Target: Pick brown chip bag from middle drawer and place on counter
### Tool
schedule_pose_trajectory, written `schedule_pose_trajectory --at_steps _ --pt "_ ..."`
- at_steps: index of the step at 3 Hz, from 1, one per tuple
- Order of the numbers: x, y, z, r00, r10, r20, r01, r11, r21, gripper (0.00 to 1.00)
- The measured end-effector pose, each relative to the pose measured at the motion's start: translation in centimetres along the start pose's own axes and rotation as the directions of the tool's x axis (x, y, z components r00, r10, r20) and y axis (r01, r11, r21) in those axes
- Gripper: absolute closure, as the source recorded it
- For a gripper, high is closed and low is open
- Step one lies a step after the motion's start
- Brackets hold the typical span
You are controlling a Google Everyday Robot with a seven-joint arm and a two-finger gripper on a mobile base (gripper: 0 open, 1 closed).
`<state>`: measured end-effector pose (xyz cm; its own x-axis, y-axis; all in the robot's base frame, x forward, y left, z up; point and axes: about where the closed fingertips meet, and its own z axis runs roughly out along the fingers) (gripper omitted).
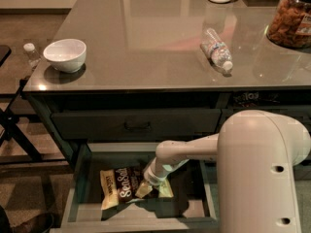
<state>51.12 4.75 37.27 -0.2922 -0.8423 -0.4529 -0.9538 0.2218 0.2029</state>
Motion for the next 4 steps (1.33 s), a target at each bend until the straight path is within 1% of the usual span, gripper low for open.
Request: schedule_pose_trajectory --at_steps 1,2,3,4 --pt "-1.3 0.7 -1.8 1.0 0.026 -0.016 -0.025 0.9993 0.027 1.0" --pt "-2.4 1.4 -4.7 0.998 0.049 -0.028 -0.047 0.9947 0.092 1.0" --pt "-2.8 1.8 -6.9 0.997 0.072 -0.014 -0.069 0.9879 0.139 1.0" --pt "-2.0 2.8 -8.3 0.996 0.09 0.013 -0.091 0.9817 0.167 1.0"
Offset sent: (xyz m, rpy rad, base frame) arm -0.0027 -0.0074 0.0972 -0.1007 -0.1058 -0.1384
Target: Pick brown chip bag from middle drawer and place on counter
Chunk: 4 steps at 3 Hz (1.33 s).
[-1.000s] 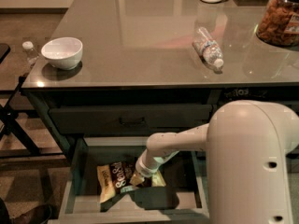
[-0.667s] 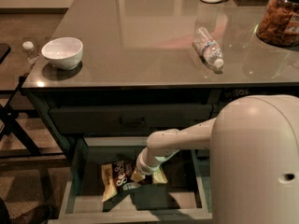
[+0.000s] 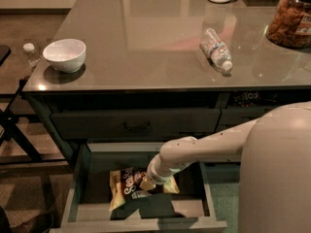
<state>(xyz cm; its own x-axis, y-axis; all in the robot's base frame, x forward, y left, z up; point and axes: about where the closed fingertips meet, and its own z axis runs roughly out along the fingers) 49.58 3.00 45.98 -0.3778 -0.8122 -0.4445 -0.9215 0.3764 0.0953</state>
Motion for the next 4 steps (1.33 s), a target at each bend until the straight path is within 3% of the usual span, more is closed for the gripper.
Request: schedule_pose_trajectory --at_steps 2,4 --pt "0.0 0.0 -1.2 1.0 0.011 0.018 -0.012 0.9997 0.021 1.0" --pt "0.6 0.9 -8.4 0.995 0.067 0.075 -0.076 0.9878 0.136 1.0"
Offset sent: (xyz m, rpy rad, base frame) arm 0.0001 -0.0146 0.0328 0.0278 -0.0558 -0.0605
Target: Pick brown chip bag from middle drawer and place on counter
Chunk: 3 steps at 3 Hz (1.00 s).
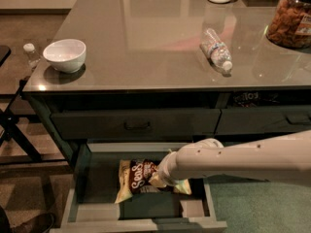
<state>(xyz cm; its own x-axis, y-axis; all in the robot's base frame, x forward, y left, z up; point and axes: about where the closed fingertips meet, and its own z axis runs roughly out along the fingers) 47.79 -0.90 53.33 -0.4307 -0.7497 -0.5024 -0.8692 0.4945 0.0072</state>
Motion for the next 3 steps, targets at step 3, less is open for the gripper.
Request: schedule_pose_trajectory --at_steps 3 --pt "-3.0 -0.5 -8.2 0.998 -0.02 0.053 0.014 0.9936 0.112 1.0"
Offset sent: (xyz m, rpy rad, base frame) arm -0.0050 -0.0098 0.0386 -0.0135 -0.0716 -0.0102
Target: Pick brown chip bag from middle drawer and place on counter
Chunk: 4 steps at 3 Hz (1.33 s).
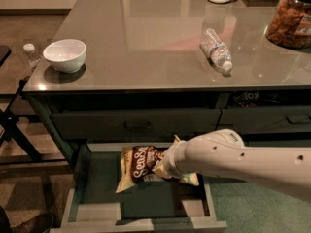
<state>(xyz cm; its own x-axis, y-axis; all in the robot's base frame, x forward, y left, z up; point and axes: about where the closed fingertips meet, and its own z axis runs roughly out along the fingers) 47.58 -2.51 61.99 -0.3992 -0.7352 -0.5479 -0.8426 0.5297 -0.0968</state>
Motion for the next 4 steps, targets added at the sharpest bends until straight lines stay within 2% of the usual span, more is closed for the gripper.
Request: schedule_pose_trajectory --at_steps 1,2,3,4 --pt "-1.7 -0.6 -4.1 0.999 0.015 0.029 -0.016 0.9996 0.025 1.0" --pt "-3.8 -1.5 -8.6 0.999 -0.009 0.049 0.006 0.9981 0.061 1.0" --pt "-3.9 -1.5 -8.8 0.998 -0.012 0.053 0.009 0.9982 0.059 1.0" --pt "-3.9 -2.1 -11.9 0.999 0.018 0.048 -0.023 0.9945 0.102 1.0"
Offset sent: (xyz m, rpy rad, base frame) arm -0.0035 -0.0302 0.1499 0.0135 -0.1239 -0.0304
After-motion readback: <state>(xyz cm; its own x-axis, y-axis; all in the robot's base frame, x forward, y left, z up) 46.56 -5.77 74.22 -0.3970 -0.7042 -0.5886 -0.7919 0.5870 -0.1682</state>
